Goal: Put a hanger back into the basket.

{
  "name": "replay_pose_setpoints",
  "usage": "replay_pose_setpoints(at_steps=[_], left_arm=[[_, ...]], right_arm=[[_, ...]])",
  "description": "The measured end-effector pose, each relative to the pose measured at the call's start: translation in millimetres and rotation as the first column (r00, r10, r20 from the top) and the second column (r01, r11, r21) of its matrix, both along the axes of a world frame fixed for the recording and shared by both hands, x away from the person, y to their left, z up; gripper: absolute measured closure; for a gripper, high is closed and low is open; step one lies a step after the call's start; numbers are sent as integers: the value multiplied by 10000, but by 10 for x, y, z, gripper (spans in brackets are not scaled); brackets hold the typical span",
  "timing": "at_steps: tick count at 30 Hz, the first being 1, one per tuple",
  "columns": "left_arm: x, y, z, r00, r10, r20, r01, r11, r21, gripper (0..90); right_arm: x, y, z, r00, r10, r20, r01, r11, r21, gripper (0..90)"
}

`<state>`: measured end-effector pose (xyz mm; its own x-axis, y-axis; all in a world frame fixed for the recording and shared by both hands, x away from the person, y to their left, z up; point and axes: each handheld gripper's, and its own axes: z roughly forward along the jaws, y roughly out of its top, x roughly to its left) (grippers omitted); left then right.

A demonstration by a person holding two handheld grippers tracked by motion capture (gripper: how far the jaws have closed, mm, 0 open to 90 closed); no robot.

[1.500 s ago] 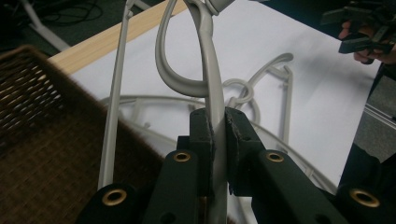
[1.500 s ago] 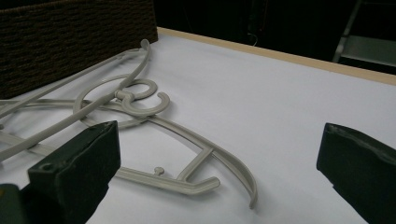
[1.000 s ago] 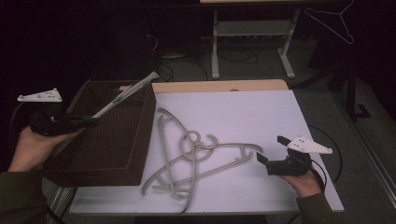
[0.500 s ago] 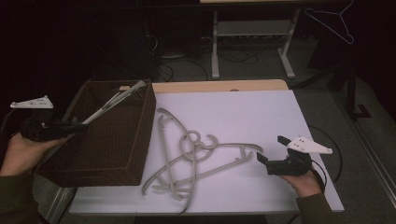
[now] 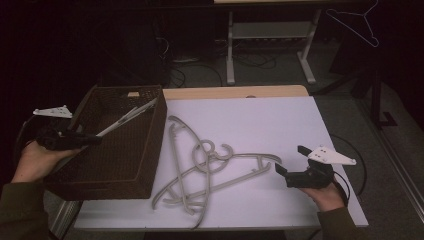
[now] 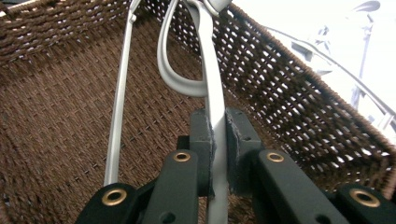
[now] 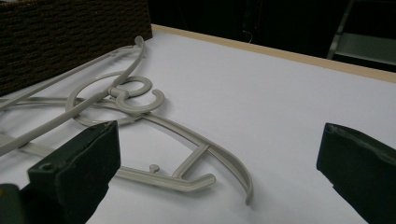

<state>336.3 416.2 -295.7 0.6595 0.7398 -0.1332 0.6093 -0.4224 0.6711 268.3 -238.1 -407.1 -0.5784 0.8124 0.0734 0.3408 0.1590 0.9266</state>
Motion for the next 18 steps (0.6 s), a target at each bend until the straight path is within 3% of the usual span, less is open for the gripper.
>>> replay_pose_setpoints(at_steps=[11,18], left_arm=[[132,35,-184,9993,-56,-373,66,9997,253,823],[156,120,-268,9980,-3,-637,-11,9998,-223,821]], right_arm=[[3,-4,-5,10000,-8,-7,8,10000,-16,0],[4,-3,-6,10000,-8,-36,8,10000,-5,0]])
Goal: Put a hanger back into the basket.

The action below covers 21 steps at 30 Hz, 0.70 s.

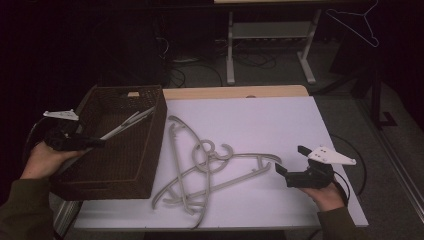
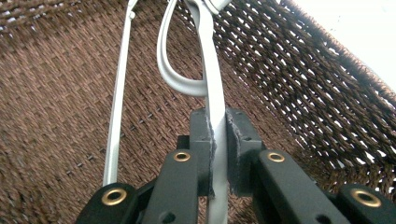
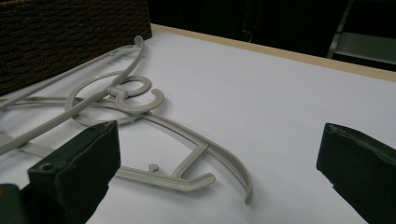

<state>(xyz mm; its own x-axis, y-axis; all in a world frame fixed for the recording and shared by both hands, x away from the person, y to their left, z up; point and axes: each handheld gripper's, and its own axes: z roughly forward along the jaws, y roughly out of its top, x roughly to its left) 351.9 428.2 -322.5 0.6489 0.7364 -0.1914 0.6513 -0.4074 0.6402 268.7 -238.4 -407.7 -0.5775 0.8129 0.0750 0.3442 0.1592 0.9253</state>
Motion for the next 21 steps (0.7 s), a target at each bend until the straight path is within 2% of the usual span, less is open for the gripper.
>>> replay_pose_setpoints(at_steps=[5,8,14,15,18,20,21], left_arm=[[14,14,-44,9993,22,-360,-9,9994,353,810],[8,16,-58,9994,100,-341,-86,9991,413,792],[-22,59,-54,9996,120,-264,-114,9996,256,741],[-33,67,-43,9997,166,-181,-165,9998,72,722],[-38,69,-27,9998,198,-54,-198,9998,-62,673],[-47,50,-5,9997,227,85,-225,9996,-168,610],[-59,11,22,9992,285,262,-276,9990,-352,541]], right_arm=[[-1,-2,6,10000,-16,41,16,10000,21,0],[-2,-4,6,10000,-30,26,29,10000,40,0],[-4,-2,10,10000,-12,36,11,10000,18,0],[-5,-2,11,10000,-4,36,3,10000,20,0],[-5,0,13,10000,-4,36,4,10000,16,0],[-2,1,13,10000,8,73,-8,10000,-12,0],[0,3,17,9999,17,101,-17,10000,-12,0]])
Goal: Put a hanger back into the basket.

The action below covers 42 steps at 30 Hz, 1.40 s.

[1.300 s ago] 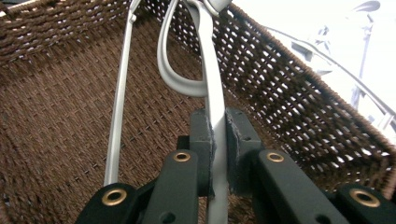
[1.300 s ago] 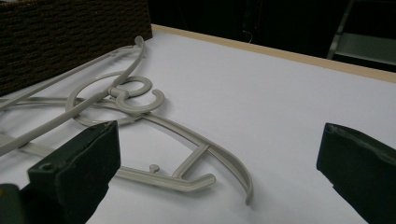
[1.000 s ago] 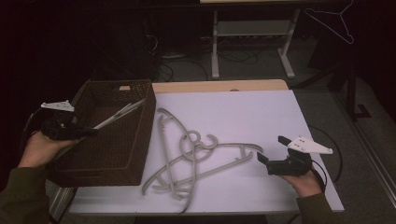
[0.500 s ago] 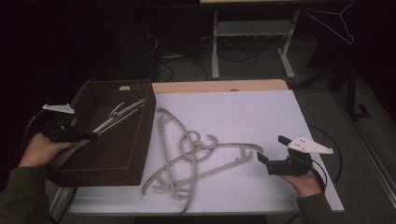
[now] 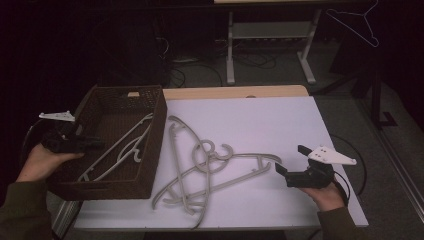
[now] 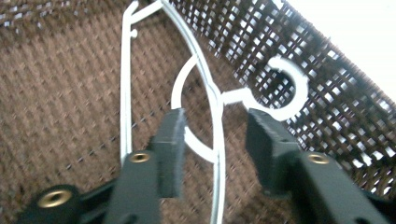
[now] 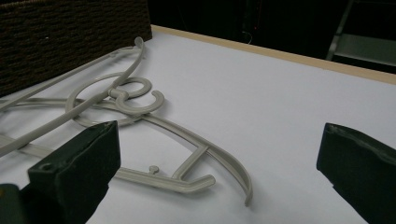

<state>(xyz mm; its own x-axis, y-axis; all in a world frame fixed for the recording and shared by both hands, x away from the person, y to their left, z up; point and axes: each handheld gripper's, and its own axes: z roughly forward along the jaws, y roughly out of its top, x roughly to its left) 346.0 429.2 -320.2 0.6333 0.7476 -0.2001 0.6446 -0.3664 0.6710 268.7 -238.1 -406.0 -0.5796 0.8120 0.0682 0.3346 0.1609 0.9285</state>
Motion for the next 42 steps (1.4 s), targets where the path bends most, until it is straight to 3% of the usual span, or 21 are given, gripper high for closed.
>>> replay_pose_setpoints(at_steps=[5,7,14,23,28,29,30,31,33,42], left_arm=[[-21,-120,76,9992,-163,369,173,9995,-267,438],[-31,-257,135,9972,-371,655,404,9979,-496,379],[-34,-609,240,9926,-702,987,774,9944,-718,294],[-34,-983,288,9895,-749,1240,873,9914,-977,239],[-53,-1309,330,9859,-921,1396,1057,9900,-932,235],[-53,-1309,330,9859,-921,1396,1057,9900,-932,235],[-52,-1429,329,9849,-984,1425,1114,9900,-860,235],[-52,-1429,329,9849,-984,1425,1114,9900,-860,235],[-41,-1609,307,9846,-1031,1415,1172,9886,-950,234],[17,-2052,185,9846,-1083,1370,1226,9873,-1011,234]], right_arm=[[-5,8,11,10000,21,6,-21,10000,0,0],[-7,10,15,10000,27,35,-27,10000,1,0],[-10,21,26,10000,48,31,-48,10000,0,0],[-8,31,28,10000,76,31,-76,10000,-41,0],[-1,44,28,9999,137,65,-137,9999,-55,0],[-1,44,28,9999,137,65,-137,9999,-55,0],[-2,52,29,9999,161,17,-161,9999,-51,0],[-1,56,29,9999,166,13,-166,9998,-51,0],[1,61,29,9998,193,29,-193,9998,-63,0],[2,53,32,9997,222,60,-222,9997,-29,0]])
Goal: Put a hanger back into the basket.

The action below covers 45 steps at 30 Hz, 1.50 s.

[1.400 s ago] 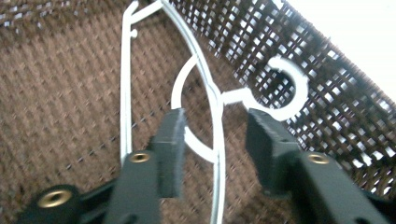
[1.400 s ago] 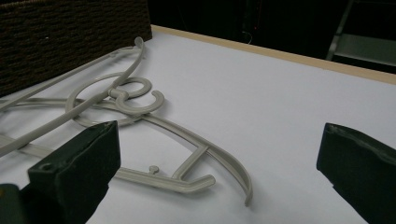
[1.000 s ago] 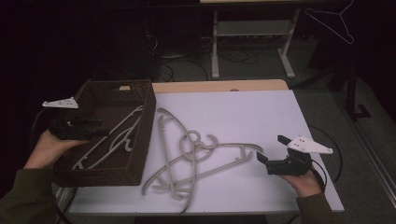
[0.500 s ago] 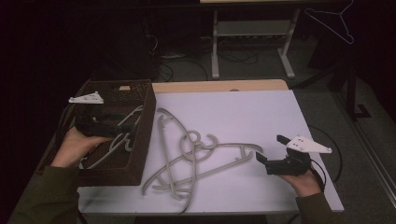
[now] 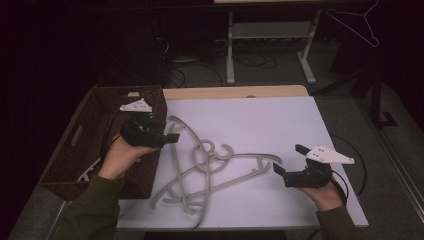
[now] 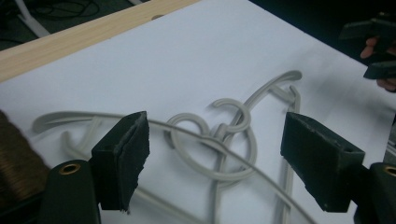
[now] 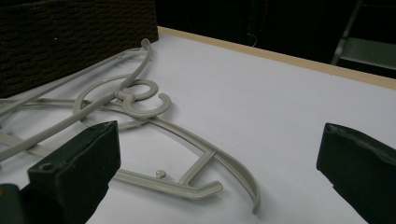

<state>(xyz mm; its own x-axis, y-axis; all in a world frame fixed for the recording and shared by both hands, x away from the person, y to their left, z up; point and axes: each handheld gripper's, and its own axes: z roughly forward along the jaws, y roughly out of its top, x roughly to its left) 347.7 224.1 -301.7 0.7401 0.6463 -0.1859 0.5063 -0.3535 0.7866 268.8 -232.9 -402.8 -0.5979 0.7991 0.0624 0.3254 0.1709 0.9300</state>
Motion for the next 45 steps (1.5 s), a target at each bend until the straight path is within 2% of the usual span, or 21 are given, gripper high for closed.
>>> replay_pose_setpoints(at_steps=[5,8,11,17,19,24,26,27,30,32,35,36,38,39,40,41,43,45], left_arm=[[17,-171,-43,10000,62,-2,-62,10000,14,234],[43,-327,-118,10000,95,-30,-94,9998,163,235],[63,-409,-176,9998,191,-62,-189,9995,270,236],[162,-575,-345,9984,525,-189,-514,9973,533,236],[232,-649,-438,9961,857,-230,-841,9944,633,236],[348,-739,-562,9918,1210,-403,-1179,9903,732,229],[448,-796,-670,9869,1532,-509,-1485,9852,860,223],[448,-796,-670,9869,1532,-509,-1485,9852,860,221],[548,-834,-787,9794,1922,-625,-1841,9760,1164,221],[608,-845,-869,9725,2244,-617,-2134,9657,1479,221],[686,-833,-973,9613,2629,-819,-2460,9535,1739,221],[725,-818,-1030,9553,2807,-925,-2598,9467,1904,221],[739,-813,-1055,9533,2847,-1005,-2623,9459,1911,221],[752,-807,-1075,9503,2926,-1063,-2679,9426,1993,220],[765,-801,-1095,9463,3035,-1114,-2773,9392,2026,220],[795,-791,-1141,9373,3267,-1216,-2988,9326,2022,214],[827,-773,-1184,9329,3341,-1345,-3015,9287,2160,212],[843,-768,-1206,9306,3360,-1450,-3015,9286,2163,216]], right_arm=[[3,9,-4,10000,28,-19,-28,10000,-29,0],[1,15,-4,10000,66,-16,-66,10000,-68,0],[1,15,-4,10000,73,-15,-74,10000,-57,0],[4,19,-5,9999,102,22,-102,9999,-104,0],[6,21,-5,9999,116,29,-116,9999,-102,0],[10,26,-10,9999,106,-50,-107,9999,-110,0],[10,31,-11,9999,137,-25,-138,9998,-117,0],[10,31,-11,9999,137,-25,-138,9998,-117,0],[9,28,-10,9999,151,-29,-151,9998,-99,0],[7,25,-7,9999,143,-43,-144,9999,-47,0],[13,12,-9,9999,153,-5,-153,9999,-57,0],[14,9,-11,9999,152,-1,-152,9999,-65,0],[14,9,-12,9999,150,-10,-150,9999,-58,0],[15,8,-14,9999,163,3,-163,9998,-73,0],[14,9,-14,9999,161,-16,-161,9998,-81,0],[16,13,-17,9998,171,-32,-171,9998,-103,0],[15,15,-15,9998,179,-19,-179,9997,-142,0],[13,17,-15,9998,185,-46,-186,9997,-143,0]])
